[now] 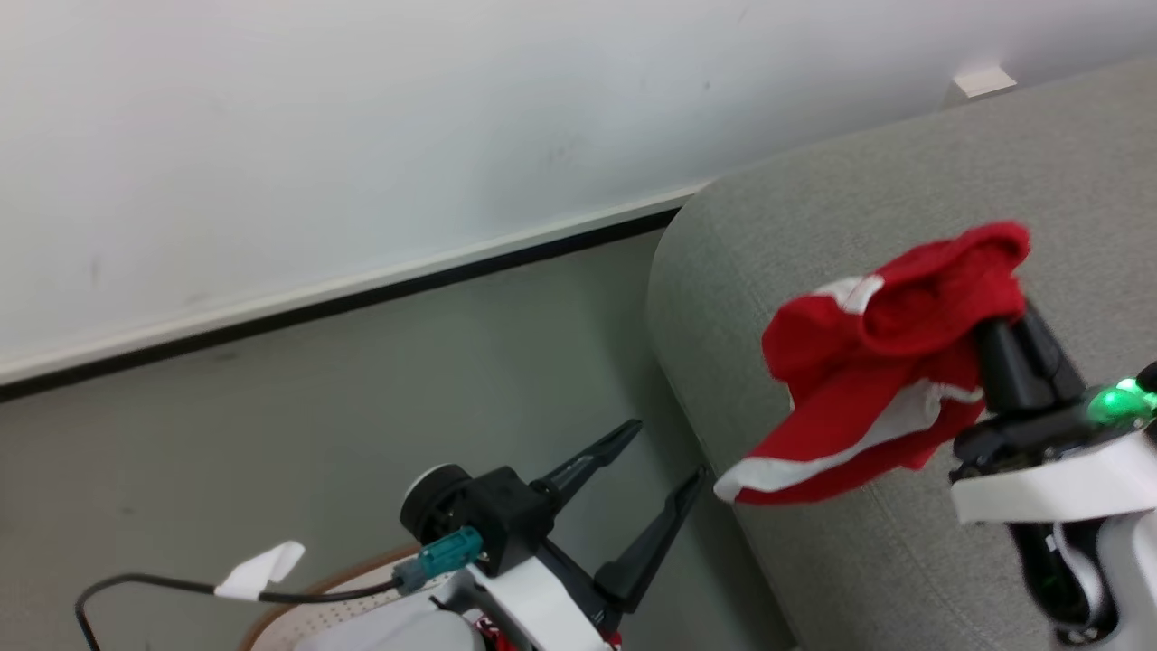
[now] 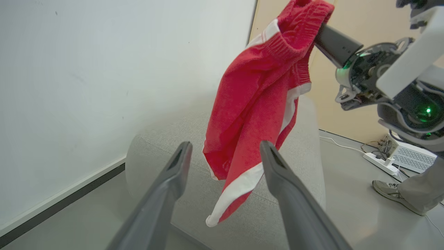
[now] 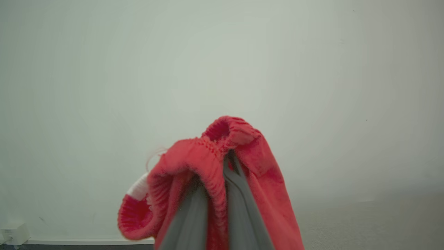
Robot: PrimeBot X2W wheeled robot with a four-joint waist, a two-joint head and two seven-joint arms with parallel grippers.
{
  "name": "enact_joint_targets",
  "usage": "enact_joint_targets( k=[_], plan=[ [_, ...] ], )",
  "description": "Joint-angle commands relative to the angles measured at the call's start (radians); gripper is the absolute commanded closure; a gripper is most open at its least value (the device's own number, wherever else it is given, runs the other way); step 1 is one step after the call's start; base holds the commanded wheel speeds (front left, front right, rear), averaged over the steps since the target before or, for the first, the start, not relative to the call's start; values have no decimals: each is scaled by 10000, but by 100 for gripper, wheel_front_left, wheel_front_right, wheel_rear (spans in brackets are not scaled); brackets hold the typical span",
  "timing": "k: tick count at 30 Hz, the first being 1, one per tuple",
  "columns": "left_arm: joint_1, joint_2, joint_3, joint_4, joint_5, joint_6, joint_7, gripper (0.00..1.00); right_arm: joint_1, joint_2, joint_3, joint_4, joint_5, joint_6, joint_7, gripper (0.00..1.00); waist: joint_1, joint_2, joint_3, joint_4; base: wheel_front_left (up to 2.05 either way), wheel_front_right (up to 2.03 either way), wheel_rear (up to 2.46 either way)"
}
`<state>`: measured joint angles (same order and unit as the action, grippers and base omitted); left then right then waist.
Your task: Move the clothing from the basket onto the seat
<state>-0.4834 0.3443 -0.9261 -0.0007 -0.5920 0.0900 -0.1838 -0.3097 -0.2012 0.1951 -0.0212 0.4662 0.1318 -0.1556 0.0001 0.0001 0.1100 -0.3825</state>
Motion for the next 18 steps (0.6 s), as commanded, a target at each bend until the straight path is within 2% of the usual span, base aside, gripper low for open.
enact_joint_targets(
  k=[1, 8, 14, 18],
  plan=[
    [-183, 157, 56, -70, 56, 32, 105, 0, -605, -155, -283, -79, 368, -21, 199, 100, -1, -1, 562, 299, 0, 0, 0],
    [-903, 558, 160, -484, 292, -160, 522, 0, -2818, -1014, -1842, 302, 745, -21, 974, 100, -1, -1, 2196, 1338, 0, 0, 0],
    [-1504, 743, 358, -739, 356, -309, 629, 0, -4686, -1986, -3300, 1466, 306, -21, 1308, 100, -1, -1, 3716, 2465, 0, 0, 0],
    [-1787, 693, 481, -724, 380, -374, 485, 0, -5571, -2279, -4032, 2549, -205, -21, 1362, 100, -1, -1, 4469, 2984, 0, 0, 0]
  ],
)
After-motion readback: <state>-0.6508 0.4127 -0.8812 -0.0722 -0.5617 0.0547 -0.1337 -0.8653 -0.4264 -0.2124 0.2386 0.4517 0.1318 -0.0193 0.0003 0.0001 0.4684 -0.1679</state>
